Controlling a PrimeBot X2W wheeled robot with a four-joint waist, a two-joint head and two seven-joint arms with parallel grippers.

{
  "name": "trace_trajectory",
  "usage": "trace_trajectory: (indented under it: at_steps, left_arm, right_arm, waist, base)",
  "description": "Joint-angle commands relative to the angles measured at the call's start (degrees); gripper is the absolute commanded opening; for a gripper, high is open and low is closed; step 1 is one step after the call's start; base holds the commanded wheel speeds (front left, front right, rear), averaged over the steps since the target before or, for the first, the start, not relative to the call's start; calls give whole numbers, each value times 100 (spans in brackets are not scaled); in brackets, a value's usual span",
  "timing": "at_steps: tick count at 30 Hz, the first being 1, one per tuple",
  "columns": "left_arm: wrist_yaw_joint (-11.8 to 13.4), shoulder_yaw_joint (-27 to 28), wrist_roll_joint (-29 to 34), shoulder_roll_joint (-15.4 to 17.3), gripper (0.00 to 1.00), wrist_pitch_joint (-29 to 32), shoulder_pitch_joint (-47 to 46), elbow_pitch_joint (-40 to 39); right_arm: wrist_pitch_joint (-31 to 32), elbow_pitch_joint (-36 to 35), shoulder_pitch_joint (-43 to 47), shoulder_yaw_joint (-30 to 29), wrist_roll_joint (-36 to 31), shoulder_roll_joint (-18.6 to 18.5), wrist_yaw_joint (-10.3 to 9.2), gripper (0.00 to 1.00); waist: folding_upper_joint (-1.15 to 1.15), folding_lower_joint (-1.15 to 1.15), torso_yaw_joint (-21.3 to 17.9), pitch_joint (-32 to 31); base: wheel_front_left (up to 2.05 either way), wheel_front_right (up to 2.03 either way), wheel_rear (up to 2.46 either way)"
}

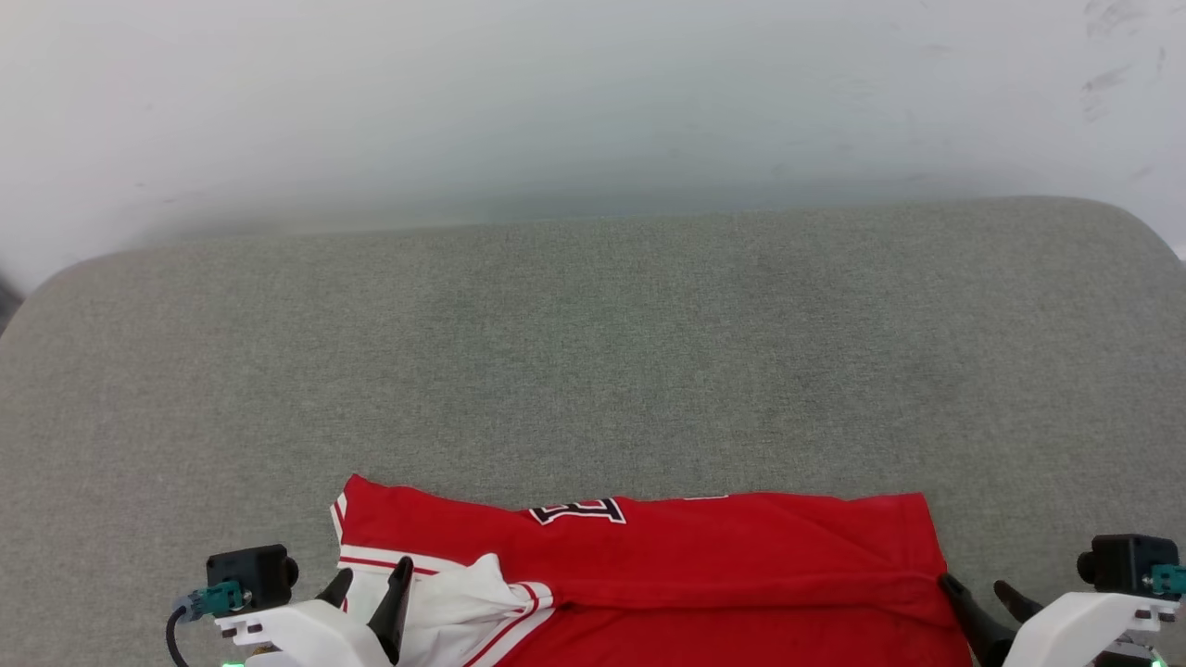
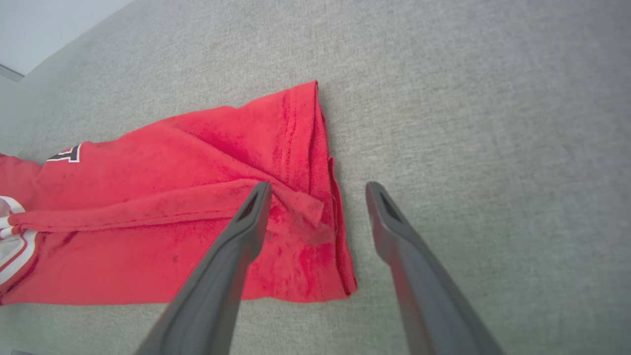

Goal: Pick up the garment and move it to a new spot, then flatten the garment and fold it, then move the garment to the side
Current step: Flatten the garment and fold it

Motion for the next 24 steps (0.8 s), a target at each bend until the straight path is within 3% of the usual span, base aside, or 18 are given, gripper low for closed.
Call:
trace_trajectory:
  at_steps: [1,7,12,24]
  left_arm:
    - [36,14,51,-22,100,-74,41,-46]
    - [165,30,493,-78,100,-735,-106,-485]
    - [283,-15,1058,-95,100,-1454,-281,-821]
    - [616,-137,1759,28,100,-1793,-422,-1471]
  right_arm:
    - [8,-82,68,-31,-56,-2,-2,100]
    - [447,-631,156,-361,-210,-97,-2,100]
    - [1158,-814,-27,-537,-306,-261,-2,100]
    - [1958,-561,-452,-192,-331,-415,-2,100]
  waist:
    - [0,1,0,-19]
    - [0,1,57,-62]
    - [0,1,184,47]
    - [0,1,540,497]
  base:
    - [0,0,0]
    - [0,0,0]
    - [0,0,0]
    - [0,0,0]
